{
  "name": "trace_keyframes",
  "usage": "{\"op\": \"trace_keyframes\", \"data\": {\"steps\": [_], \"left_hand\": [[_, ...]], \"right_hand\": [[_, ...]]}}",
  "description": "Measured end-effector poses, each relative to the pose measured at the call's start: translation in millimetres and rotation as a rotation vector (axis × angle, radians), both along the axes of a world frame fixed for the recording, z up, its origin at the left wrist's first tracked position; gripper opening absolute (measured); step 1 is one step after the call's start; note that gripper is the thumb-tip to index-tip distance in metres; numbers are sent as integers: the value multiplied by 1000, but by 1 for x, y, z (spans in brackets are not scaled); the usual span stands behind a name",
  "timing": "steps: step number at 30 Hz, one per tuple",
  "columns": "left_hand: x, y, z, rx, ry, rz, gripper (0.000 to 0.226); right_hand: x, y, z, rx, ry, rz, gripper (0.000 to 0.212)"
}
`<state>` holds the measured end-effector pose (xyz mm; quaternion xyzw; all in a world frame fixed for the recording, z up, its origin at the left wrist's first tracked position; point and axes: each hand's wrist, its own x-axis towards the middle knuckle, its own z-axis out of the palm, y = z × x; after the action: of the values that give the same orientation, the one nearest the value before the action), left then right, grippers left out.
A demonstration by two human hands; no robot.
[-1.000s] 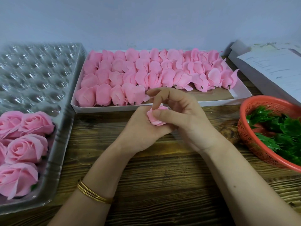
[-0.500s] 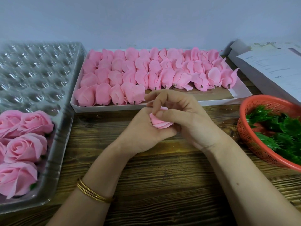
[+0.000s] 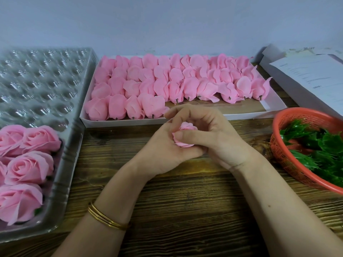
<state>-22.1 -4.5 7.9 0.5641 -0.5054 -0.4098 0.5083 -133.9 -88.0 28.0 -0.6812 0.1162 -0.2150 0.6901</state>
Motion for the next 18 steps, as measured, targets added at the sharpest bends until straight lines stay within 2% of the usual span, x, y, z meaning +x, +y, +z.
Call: {"op": "trace_keyframes", "data": {"steps": [7, 9, 14, 18], "left_hand": [[0, 3, 5, 14, 128, 6, 35], [0, 3, 5, 5, 143, 14, 32], [0, 2, 6, -33, 167, -47, 24], [-1, -1, 1, -39, 187, -60, 37]], "right_hand": [[3, -1, -5, 56, -48, 25, 18], [3, -2, -6, 76, -47, 31, 13], [3, -3, -7, 172, -38, 23, 25], [0, -7, -2, 303, -109, -11, 29]]}}
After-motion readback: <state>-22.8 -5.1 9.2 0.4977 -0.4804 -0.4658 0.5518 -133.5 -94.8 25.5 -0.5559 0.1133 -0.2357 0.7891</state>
